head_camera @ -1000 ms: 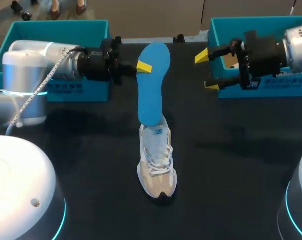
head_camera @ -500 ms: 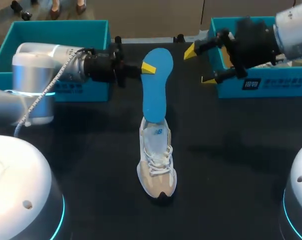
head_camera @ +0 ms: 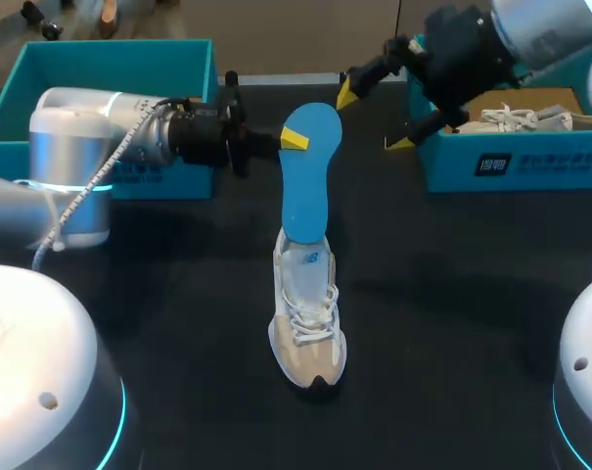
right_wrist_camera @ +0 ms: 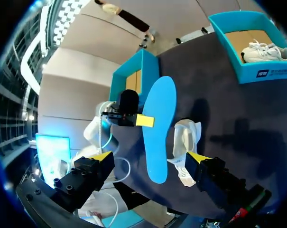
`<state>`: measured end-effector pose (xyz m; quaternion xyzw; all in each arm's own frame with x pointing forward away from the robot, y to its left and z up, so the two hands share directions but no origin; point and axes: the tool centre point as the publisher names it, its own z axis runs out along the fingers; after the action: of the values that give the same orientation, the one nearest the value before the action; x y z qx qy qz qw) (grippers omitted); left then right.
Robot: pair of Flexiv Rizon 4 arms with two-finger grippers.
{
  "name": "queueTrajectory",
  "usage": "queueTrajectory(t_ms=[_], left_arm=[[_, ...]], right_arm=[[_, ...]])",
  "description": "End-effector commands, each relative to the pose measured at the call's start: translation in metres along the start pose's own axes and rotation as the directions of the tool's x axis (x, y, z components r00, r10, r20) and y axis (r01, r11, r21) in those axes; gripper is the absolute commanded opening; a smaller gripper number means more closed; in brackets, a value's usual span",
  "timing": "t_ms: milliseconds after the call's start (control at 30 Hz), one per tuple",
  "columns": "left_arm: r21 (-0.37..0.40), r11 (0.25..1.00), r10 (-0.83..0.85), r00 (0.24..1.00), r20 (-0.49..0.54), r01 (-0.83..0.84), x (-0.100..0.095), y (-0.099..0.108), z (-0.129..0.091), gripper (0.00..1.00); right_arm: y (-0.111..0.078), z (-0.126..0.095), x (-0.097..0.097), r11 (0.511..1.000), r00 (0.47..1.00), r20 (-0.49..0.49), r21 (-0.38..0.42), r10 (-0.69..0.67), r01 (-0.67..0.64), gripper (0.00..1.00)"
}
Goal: Take the shoe out of the shoebox, open the shoe tongue, remove and reinsert the insole, then place the shoe into the shoebox
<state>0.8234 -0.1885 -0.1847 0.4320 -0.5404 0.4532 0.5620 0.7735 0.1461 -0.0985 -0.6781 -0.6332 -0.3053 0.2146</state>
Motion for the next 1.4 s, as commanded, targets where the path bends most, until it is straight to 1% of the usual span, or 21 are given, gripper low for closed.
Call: queueTrajectory(t_ms=[33, 133, 167, 233, 367, 500, 567, 767, 967, 1067, 1400], left_arm=[[-0.001, 1.0, -0.001, 1.0, 0.002, 0.001, 0.0, 0.0, 0.0, 0.0], [-0.001, 1.0, -0.001, 1.0, 0.002, 0.001, 0.0, 0.0, 0.0, 0.0], [-0.001, 1.0, -0.001, 1.0, 0.002, 0.001, 0.0, 0.0, 0.0, 0.0], [-0.001, 1.0, -0.001, 1.0, 0.002, 0.001, 0.0, 0.0, 0.0, 0.0], [-0.001, 1.0, -0.001, 1.0, 0.002, 0.001, 0.0, 0.0, 0.0, 0.0], [-0.001, 1.0, -0.001, 1.0, 0.002, 0.001, 0.0, 0.0, 0.0, 0.0], [-0.001, 1.0, -0.001, 1.0, 0.002, 0.001, 0.0, 0.0, 0.0, 0.0], [-0.001, 1.0, -0.001, 1.0, 0.002, 0.001, 0.0, 0.0, 0.0, 0.0], [-0.001, 1.0, -0.001, 1.0, 0.002, 0.001, 0.0, 0.0, 0.0, 0.0], [-0.001, 1.0, -0.001, 1.0, 0.002, 0.001, 0.0, 0.0, 0.0, 0.0], [-0.001, 1.0, -0.001, 1.0, 0.002, 0.001, 0.0, 0.0, 0.0, 0.0]], right_arm=[[0.009, 0.01, 0.011, 1.0, 0.952, 0.306, 0.016, -0.006, 0.001, 1.0], [0.01, 0.014, 0.014, 1.0, 0.932, 0.361, 0.019, -0.011, 0.004, 1.0], [0.01, 0.016, 0.014, 1.0, 0.918, 0.397, 0.018, -0.013, 0.006, 1.0], [0.011, 0.018, 0.015, 1.0, 0.901, 0.433, 0.019, -0.018, 0.01, 1.0], [0.013, 0.024, 0.018, 0.999, 0.845, 0.533, 0.031, -0.032, 0.018, 1.0], [0.016, 0.029, 0.02, 1.0, 0.82, 0.572, 0.023, -0.03, 0.02, 1.0], [0.017, 0.031, 0.021, 1.0, 0.796, 0.604, 0.018, -0.03, 0.024, 1.0], [0.016, 0.034, 0.023, 0.999, 0.754, 0.657, -0.024, -0.002, 0.024, 1.0], [0.017, 0.038, 0.025, 0.997, 0.724, 0.689, -0.063, 0.018, 0.035, 1.0], [0.016, 0.039, 0.025, 0.997, 0.711, 0.703, -0.064, 0.017, 0.04, 1.0], [0.014, 0.045, 0.027, 0.997, 0.711, 0.703, -0.067, 0.02, 0.038, 1.0]])
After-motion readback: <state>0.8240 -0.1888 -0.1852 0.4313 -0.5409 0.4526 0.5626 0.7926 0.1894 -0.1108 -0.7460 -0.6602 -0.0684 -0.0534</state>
